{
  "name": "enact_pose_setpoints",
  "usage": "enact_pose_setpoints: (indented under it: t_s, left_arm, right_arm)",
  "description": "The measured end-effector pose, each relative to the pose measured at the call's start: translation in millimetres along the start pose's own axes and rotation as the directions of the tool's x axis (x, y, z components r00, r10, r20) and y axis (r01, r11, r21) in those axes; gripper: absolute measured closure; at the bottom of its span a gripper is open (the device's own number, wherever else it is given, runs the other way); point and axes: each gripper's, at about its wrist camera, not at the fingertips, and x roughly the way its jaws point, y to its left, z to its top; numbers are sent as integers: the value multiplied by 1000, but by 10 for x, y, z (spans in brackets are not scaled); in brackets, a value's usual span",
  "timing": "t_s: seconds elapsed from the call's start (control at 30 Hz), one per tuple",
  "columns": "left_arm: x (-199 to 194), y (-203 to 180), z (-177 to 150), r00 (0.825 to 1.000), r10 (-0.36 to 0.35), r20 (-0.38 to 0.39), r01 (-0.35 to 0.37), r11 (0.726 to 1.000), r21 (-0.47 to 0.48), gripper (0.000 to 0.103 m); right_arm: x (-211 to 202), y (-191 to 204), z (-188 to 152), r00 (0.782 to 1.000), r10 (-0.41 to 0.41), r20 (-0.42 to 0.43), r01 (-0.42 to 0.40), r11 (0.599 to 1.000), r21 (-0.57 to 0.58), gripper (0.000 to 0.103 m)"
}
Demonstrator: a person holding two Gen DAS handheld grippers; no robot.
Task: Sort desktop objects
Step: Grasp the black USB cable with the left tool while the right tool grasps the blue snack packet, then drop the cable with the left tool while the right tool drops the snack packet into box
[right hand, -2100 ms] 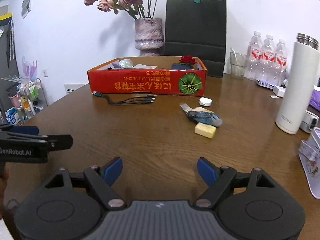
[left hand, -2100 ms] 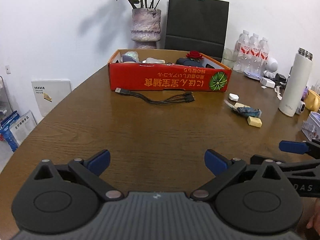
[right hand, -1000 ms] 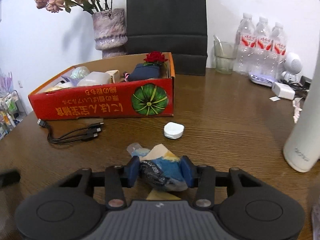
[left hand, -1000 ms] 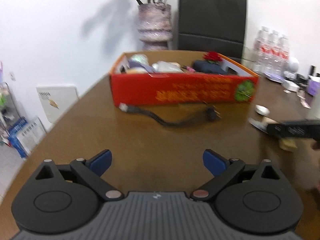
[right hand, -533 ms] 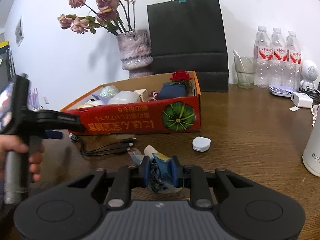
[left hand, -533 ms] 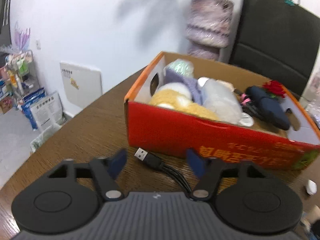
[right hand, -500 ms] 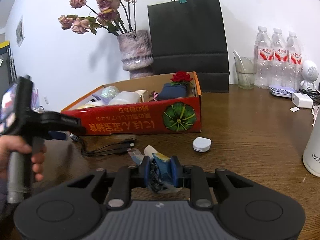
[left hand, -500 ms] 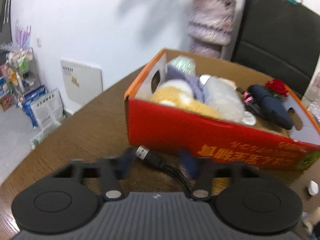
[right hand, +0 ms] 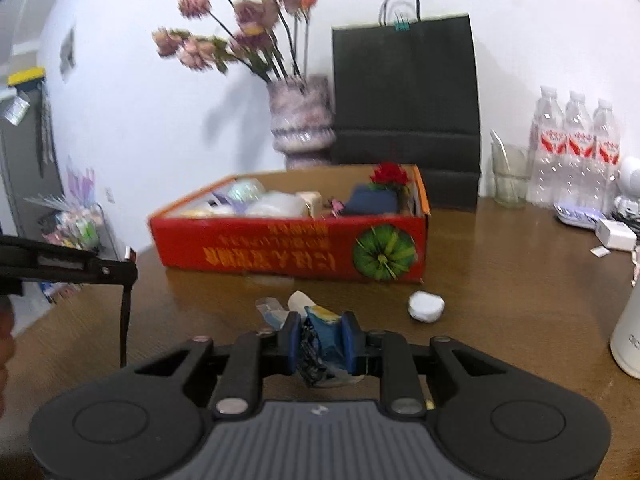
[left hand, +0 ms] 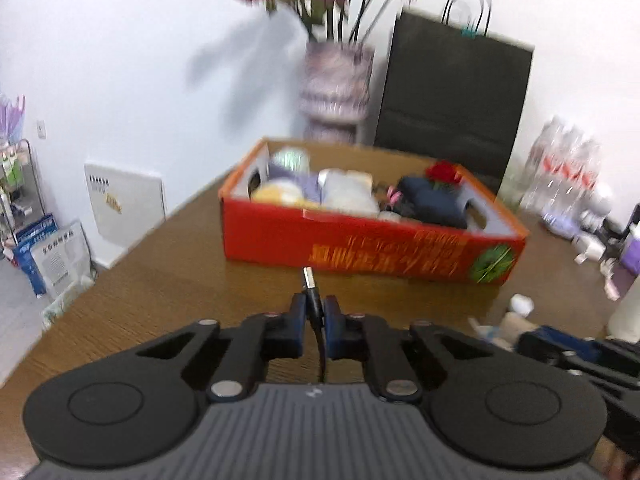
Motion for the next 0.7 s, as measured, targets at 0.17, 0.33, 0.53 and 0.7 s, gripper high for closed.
enact_pose_setpoints:
  t_s: [0.17,0.33,0.53,0.7]
  left_arm:
    - [-373,43,110,995,-36,88,35,999,12,95]
    - [-603,141,332,986,-71,152,74,997,-15,95]
    - [-678,322,1019,954,-166,249,183,982,-50,95]
    - [-521,276,1685,937,-206,282,229,972,-51,95]
  right_arm:
    - [-240,74,104,994,14,108,-17,1000,25,85]
    - [-521,196,280,984,4,177,-10,999,37,86]
    - [-647,182,741,965,-49,256,53,999,-10,86]
    - [-574,82,1249,950,-69,305,79,997,-20,86]
